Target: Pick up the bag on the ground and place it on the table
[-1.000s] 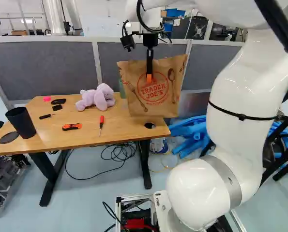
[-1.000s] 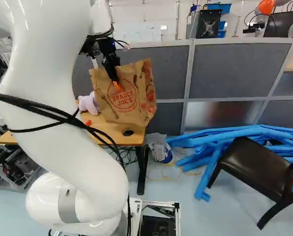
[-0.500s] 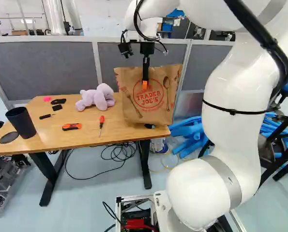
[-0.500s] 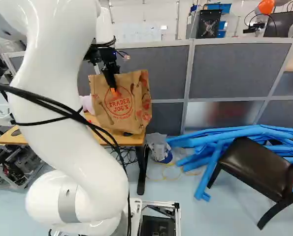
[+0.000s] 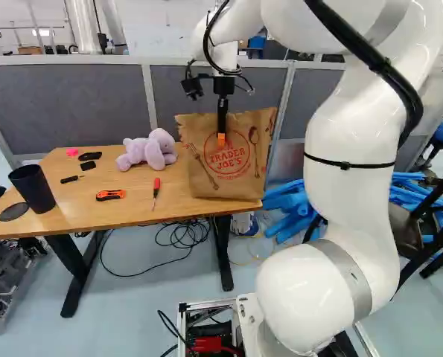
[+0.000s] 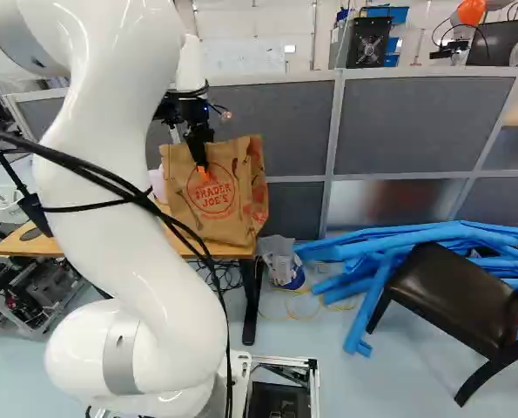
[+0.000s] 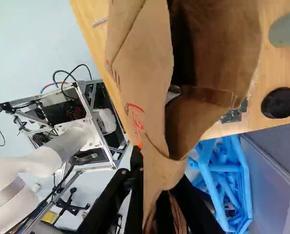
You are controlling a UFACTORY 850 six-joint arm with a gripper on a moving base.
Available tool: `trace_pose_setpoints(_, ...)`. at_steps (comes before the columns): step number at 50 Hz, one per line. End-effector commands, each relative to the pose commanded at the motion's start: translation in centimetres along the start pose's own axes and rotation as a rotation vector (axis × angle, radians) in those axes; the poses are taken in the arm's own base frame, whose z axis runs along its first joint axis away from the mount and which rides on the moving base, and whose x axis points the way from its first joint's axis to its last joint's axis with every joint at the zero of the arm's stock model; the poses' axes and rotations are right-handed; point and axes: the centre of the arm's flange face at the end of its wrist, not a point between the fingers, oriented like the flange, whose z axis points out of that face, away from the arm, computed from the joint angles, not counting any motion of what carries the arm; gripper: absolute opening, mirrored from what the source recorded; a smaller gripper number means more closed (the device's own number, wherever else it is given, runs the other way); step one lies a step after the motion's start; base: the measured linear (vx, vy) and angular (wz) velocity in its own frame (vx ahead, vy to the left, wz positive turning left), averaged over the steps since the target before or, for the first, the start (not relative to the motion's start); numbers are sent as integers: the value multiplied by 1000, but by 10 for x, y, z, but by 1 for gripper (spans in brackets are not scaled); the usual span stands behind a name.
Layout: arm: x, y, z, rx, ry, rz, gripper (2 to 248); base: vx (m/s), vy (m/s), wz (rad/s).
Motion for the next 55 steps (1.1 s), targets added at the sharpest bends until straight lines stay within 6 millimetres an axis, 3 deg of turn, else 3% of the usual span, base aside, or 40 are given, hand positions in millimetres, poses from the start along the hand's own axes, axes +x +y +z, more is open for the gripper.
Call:
trace_pose_setpoints(17, 6, 14, 25, 43, -21, 1, 21, 0, 0, 0)
trace_pose_setpoints(41, 7, 15, 28, 48, -23, 1, 27, 0, 0, 0)
trace_pose_setpoints(42, 7, 15, 28, 48, -23, 1, 56, 0, 0, 0)
trace_pose_setpoints(46, 7, 15, 28, 48, -23, 1, 56, 0, 0, 0)
trace_pose_setpoints(47, 7, 15, 28, 48, -23, 1, 91, 0, 0, 0)
trace_pose_setpoints(51, 7, 15, 28, 48, -23, 1, 91, 0, 0, 0)
trace_pose_setpoints(52, 7, 15, 28, 48, -23, 1, 126, 0, 0, 0)
trace_pose_setpoints(55, 7, 15, 28, 48, -23, 1, 126, 0, 0, 0)
